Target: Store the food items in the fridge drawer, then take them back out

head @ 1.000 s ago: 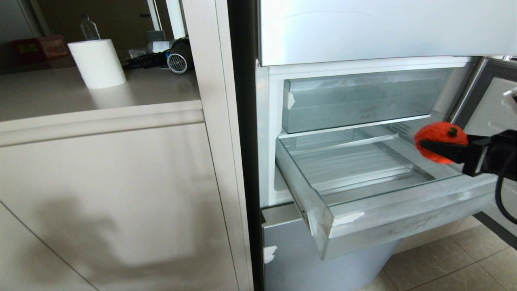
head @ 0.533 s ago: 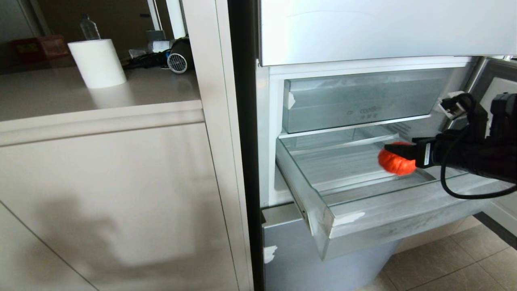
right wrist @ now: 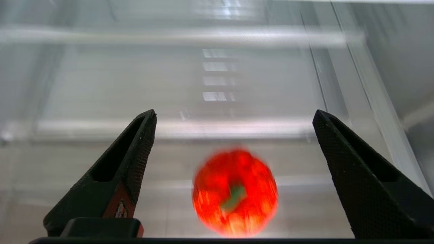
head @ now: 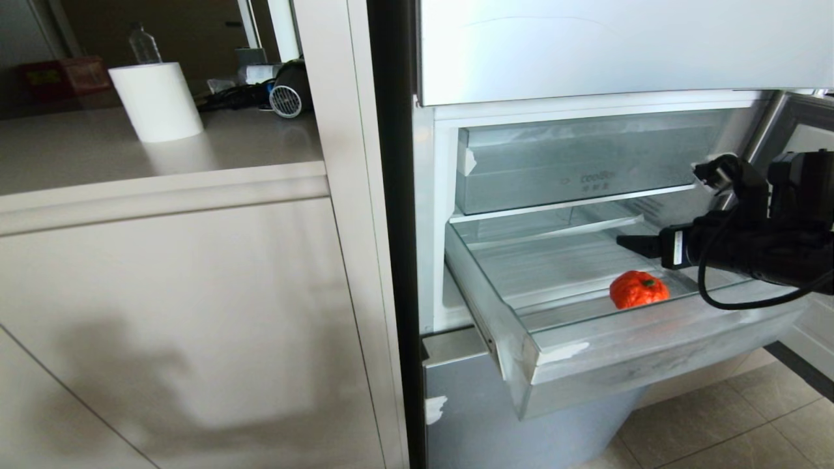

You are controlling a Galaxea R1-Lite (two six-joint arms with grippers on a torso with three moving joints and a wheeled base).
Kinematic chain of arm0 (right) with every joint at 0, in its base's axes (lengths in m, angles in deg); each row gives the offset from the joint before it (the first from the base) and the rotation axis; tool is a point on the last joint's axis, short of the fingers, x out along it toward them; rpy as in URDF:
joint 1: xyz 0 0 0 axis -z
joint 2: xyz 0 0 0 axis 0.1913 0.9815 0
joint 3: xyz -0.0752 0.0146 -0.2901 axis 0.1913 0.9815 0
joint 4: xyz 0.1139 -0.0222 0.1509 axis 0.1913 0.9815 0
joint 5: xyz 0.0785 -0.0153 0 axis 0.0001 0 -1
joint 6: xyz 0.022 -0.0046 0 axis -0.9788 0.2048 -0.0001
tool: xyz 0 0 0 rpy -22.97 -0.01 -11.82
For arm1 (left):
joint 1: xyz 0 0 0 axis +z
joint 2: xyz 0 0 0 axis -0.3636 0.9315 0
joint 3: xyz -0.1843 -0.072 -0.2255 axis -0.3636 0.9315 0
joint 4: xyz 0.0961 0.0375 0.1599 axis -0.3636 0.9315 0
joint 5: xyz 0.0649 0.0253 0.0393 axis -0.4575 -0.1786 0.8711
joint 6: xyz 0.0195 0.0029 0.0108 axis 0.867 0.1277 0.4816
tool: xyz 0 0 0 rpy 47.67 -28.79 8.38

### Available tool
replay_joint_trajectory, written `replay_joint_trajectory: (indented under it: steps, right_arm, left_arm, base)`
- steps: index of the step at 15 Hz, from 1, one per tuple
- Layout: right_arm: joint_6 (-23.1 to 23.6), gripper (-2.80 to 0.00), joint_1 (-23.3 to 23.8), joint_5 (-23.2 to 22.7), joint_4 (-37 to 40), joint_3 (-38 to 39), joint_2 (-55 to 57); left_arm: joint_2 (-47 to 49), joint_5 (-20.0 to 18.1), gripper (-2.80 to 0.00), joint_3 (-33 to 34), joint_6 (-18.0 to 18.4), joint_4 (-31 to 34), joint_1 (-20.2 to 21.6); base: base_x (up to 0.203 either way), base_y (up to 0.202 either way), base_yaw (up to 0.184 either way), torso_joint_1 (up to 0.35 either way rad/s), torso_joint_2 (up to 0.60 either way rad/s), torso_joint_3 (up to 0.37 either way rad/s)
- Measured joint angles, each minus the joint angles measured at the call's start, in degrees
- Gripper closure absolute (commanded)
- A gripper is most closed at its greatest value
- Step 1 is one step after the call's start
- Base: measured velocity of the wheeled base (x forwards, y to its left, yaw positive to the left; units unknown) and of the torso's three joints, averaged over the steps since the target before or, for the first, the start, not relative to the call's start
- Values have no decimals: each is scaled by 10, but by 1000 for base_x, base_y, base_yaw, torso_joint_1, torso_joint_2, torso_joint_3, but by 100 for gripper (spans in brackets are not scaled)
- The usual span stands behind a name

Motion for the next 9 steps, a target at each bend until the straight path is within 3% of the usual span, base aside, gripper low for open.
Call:
replay_joint_trajectory:
  steps: [3, 5, 9]
  right_arm:
    - [8, -280, 0, 24, 90, 3, -33]
    - [36, -280, 1, 43, 146, 5, -58]
    - [47, -280, 1, 52, 192, 24, -92]
  left_arm:
    - [0, 0, 0, 0, 0, 0, 0]
    - [0, 0, 0, 0, 0, 0, 0]
    - [0, 0, 0, 0, 0, 0, 0]
  base:
    - [0, 0, 0, 0, 0, 0]
    - [0, 0, 0, 0, 0, 0]
    - [0, 0, 0, 0, 0, 0]
